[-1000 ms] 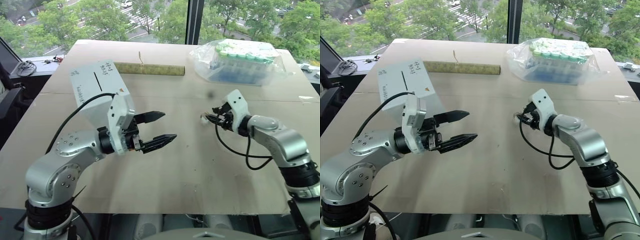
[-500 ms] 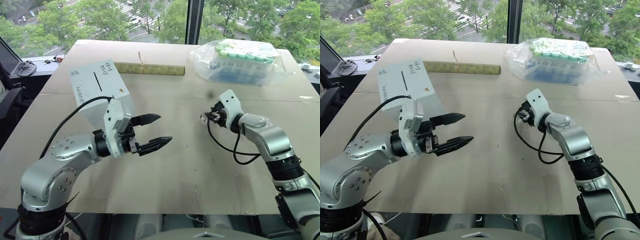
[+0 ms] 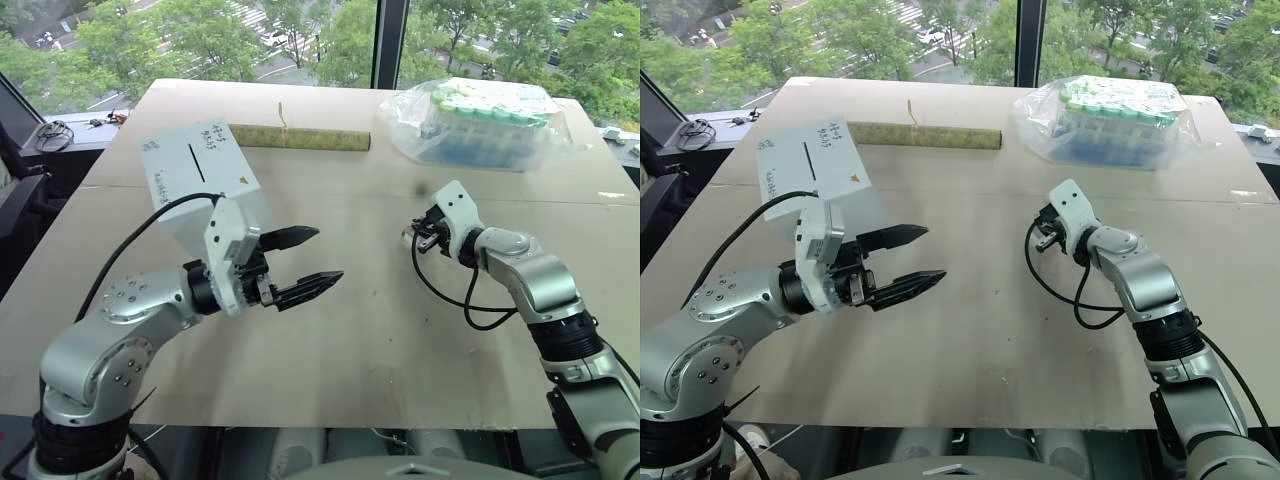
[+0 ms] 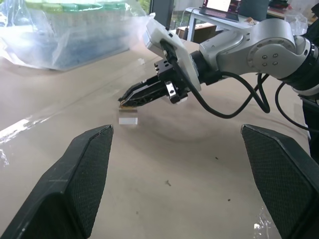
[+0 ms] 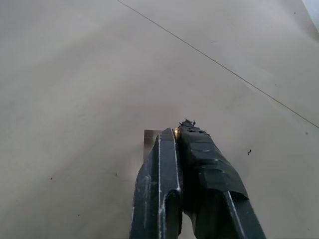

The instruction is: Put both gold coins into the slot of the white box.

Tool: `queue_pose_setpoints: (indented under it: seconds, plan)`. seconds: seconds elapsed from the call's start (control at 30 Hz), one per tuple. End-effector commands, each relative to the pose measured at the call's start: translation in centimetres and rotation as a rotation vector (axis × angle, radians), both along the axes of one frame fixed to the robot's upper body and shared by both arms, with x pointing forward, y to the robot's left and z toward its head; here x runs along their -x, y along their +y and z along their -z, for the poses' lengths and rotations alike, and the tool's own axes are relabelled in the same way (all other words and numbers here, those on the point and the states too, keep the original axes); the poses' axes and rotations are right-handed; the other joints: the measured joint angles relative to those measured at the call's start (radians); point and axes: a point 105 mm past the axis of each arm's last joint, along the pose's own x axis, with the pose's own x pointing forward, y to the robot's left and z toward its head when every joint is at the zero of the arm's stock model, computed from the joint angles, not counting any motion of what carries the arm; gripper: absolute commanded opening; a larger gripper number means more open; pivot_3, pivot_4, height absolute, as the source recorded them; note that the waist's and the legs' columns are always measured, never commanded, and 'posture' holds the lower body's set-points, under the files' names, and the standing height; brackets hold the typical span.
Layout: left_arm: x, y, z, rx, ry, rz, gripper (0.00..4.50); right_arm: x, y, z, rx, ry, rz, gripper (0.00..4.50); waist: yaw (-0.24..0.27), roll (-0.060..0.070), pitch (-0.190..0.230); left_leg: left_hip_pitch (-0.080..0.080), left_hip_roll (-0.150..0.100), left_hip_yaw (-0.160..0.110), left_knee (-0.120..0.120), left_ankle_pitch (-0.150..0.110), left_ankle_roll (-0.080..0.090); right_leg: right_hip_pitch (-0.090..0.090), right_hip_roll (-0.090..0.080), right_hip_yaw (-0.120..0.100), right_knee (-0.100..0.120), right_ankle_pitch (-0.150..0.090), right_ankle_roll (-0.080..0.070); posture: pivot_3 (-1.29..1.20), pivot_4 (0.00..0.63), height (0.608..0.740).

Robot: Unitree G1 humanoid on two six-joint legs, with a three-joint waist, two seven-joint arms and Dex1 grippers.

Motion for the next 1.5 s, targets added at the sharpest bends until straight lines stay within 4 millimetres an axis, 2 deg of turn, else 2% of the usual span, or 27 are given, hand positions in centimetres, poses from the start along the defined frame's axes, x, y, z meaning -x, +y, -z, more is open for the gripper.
queue_pose_setpoints:
  seconds: [0.03,0.4,0.47,0.57,0.63,0.7,0.77,0.9,1.03,1.5]
  plan:
    - [0.0,-0.4,-0.6,0.011,-0.022,0.021,4.19,-0.1,-0.2,-1.8,-0.018,-0.056,-0.007,0.03,0.0,0.0,0.0,0.0,0.0,0.0,0.0,0.0,0.0,0.0,0.0,0.0,0.0,0.0,0.0,0.0,0.15,0.74]
    - [-1.0,0.0,-0.8,0.092,0.072,-0.002,4.19,0.3,-1.4,-5.5,-0.303,-0.037,0.017,0.03,0.0,0.0,0.0,0.0,0.0,0.0,0.0,0.0,0.0,0.0,0.0,0.0,0.0,0.0,0.0,0.0,0.15,0.74]
    - [-1.1,-0.2,-1.2,0.131,0.103,0.02,4.19,1.4,-0.9,-7.5,-0.436,-0.038,-0.056,0.03,0.0,0.0,0.0,0.0,0.0,0.0,0.0,0.0,0.0,0.0,0.0,0.0,0.0,0.0,0.0,0.0,0.15,0.74]
    - [-1.2,-0.7,-2.3,0.191,0.159,0.097,4.19,4.3,0.1,-11.2,-0.617,-0.043,-0.24,0.03,0.003,0.001,0.001,-0.001,0.0,-0.001,0.0,0.0,0.0,0.0,0.0,-0.001,0.0,0.001,0.003,0.0,0.15,0.74]
    - [-1.4,-0.9,-2.8,0.2,0.168,0.134,3.68,6.2,0.6,-12.3,-0.642,-0.029,-0.344,0.0,0.003,0.001,0.001,-0.001,0.0,-0.001,0.0,0.0,0.0,0.0,0.0,-0.001,0.0,0.002,0.003,0.0,0.15,0.74]
    - [-1.2,-1.4,-3.2,0.196,0.178,0.189,3.11,7.7,1.0,-12.8,-0.623,-0.017,-0.42,0.0,0.003,0.001,0.001,-0.001,0.0,-0.002,0.0,0.0,0.0,0.0,0.0,-0.001,0.0,0.001,0.003,0.0,0.15,0.74]
    - [-1.2,-2.1,-3.7,0.199,0.183,0.248,2.09,9.2,1.4,-13.3,-0.598,-0.008,-0.495,0.0,0.002,0.001,0.001,0.0,0.0,-0.001,-0.001,0.0,0.0,0.0,0.0,-0.001,0.0,0.001,0.002,0.0,0.15,0.74]
    - [-1.8,-3.4,-5.1,0.245,0.203,0.35,2.09,11.1,1.8,-14.4,-0.576,-0.009,-0.587,0.0,0.002,0.001,0.001,0.0,0.0,-0.001,0.0,0.0,0.0,0.0,0.0,-0.001,0.0,0.0,0.001,0.0,0.15,0.74]
    - [-1.8,-4.5,-5.9,0.274,0.243,0.449,2.09,11.8,2.0,-14.9,-0.559,-0.024,-0.604,0.0,0.001,0.001,0.001,0.0,0.0,-0.001,0.0,0.0,0.0,0.0,0.0,-0.001,0.0,0.001,0.001,0.0,0.15,0.74]
    - [-1.4,-5.2,-5.5,0.178,0.231,0.579,2.09,13.6,2.8,-15.3,-0.548,-0.006,-0.681,0.0,-0.018,0.001,0.001,-0.001,0.0,-0.001,-0.001,0.0,0.0,0.0,0.0,0.0,0.0,0.0,0.001,0.0,0.15,0.74]
